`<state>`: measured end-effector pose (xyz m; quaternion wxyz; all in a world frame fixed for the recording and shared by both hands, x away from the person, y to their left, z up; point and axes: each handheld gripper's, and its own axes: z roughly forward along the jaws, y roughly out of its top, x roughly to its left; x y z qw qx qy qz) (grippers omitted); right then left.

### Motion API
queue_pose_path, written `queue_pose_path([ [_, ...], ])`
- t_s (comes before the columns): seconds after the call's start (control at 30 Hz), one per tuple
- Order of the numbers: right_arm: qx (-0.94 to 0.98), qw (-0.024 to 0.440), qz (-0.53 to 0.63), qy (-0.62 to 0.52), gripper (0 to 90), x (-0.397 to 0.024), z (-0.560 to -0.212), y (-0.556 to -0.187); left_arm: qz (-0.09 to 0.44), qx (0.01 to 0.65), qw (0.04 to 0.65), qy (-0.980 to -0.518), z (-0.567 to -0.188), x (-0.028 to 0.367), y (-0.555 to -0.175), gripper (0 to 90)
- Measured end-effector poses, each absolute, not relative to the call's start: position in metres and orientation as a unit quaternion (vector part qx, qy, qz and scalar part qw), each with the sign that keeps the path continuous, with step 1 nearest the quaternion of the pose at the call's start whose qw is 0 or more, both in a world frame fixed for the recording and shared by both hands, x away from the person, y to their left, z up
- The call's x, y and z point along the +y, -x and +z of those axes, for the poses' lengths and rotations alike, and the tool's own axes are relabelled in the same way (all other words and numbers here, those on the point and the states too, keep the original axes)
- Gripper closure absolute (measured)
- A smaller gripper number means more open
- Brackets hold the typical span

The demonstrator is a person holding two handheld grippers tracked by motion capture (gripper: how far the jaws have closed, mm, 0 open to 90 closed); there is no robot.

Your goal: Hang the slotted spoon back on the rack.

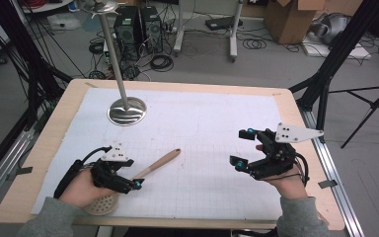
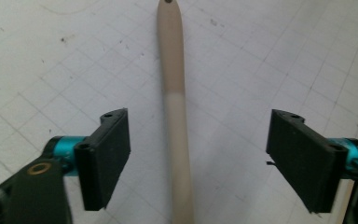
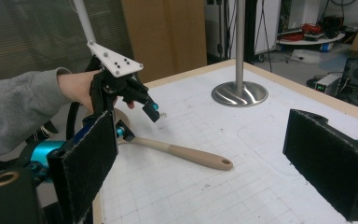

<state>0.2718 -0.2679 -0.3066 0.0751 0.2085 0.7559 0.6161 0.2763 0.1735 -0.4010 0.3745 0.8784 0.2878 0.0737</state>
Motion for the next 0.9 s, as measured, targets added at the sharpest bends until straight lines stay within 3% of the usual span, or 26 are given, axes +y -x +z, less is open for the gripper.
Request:
queue_pose_path([
  [0.5,0.757,0.073,0.617,-0.202,9.0,-0.268,-0.306,-0.271,0.057,0.292,0.348,-0.889,-0.411,0.169,-0.282,39.4],
  [0.9,0.758,0.068,0.615,-0.207,9.0,-0.270,-0.306,-0.269,0.054,0.297,0.320,-0.898,-0.417,0.170,-0.286,46.2],
])
